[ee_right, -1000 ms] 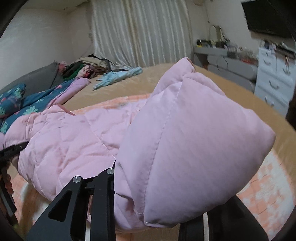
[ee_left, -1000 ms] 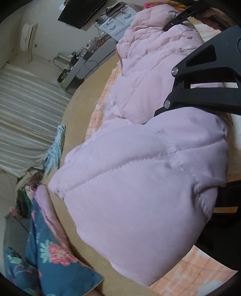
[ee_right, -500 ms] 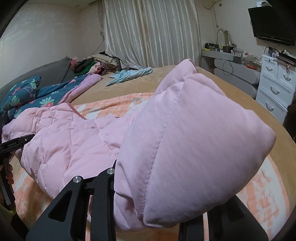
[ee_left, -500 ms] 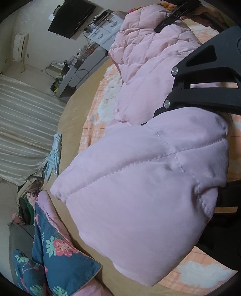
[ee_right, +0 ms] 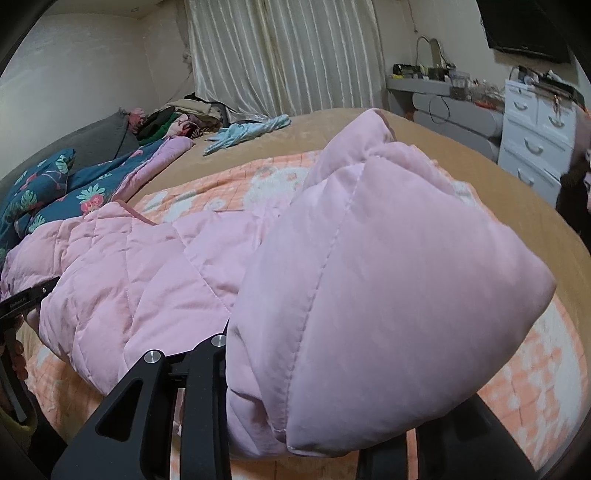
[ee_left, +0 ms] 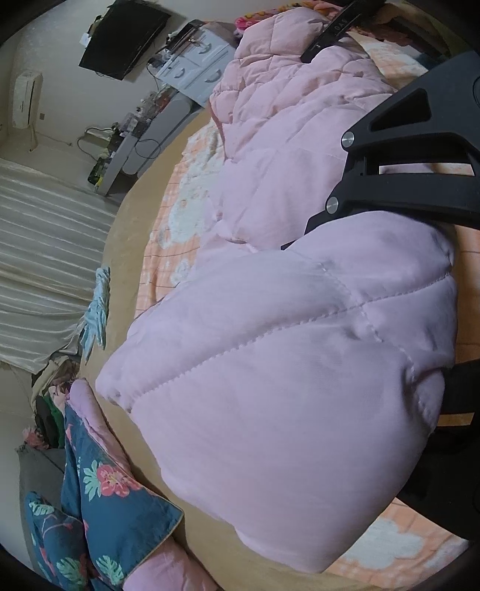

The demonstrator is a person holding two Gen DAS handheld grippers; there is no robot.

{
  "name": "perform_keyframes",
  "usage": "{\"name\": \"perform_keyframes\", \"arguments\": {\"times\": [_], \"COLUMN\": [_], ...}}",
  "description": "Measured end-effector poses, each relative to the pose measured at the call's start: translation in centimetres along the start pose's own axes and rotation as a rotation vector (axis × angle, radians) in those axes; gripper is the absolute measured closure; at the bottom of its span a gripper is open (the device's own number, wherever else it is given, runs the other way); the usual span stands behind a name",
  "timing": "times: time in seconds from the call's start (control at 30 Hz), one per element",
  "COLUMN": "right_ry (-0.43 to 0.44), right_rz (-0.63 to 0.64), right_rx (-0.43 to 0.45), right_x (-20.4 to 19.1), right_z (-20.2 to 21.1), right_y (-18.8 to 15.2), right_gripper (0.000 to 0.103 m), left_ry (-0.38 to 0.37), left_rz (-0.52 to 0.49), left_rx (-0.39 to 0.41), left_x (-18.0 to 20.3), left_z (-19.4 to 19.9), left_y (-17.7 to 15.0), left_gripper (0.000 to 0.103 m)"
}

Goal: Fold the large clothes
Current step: 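Fold the lifted half over the rest of the jacket and open both tools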

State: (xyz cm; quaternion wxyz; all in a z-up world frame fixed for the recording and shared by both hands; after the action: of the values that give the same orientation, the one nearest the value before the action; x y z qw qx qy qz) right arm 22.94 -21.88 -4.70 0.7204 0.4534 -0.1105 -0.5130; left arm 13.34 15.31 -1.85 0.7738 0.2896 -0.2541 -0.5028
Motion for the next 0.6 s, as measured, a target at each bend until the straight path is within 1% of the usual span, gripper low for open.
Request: {"name": "perform_keyframes", "arguments": {"times": [0.13,0.33,0.47,0.6], "right_ry": [-0.001,-0.001,0.004,0.017], "right_rz": [-0.015,-0.056,-0.106,-0.157], "right_rx": [-0.016,-0.048,-0.064,-0.069], "right_x": [0.3,0.8,1.7,2.5], "right_z": [0.5,0.4,-0.1,-0.5], "right_y": [-1.6,-3.5,-4.4,-4.6], "right_gripper": [0.072,0.067,0.059,0.051], "left_ry": [0.002,0.003,0.005,-0.002], "left_rz": [-0.011,0.0,0.014,0.034], "left_rx": [-0.01,-0.035,-0.046,-0.052], "left_x": [-0.5,-1.3,-1.6,-2.0], "left_z": [0.2,0.0,-0.4,-0.7], "left_y": [-1.7,-3.5,-4.3,-4.7], "left_gripper": [0.066,0.063,0.06,0.054]}}
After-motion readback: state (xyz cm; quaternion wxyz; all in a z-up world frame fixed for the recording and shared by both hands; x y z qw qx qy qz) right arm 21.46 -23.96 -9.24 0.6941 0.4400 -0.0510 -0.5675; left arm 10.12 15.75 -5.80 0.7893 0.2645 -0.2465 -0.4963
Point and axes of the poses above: each gripper's, at about its wrist camera, not at the fingertips, and z roughly against the way its jaws point, x to its right, y to its top, the point moved 4 cm from there along -z, roughly the way its jaws point, and after that the axes turned 12 degrees about y, right-handed, at the moved point
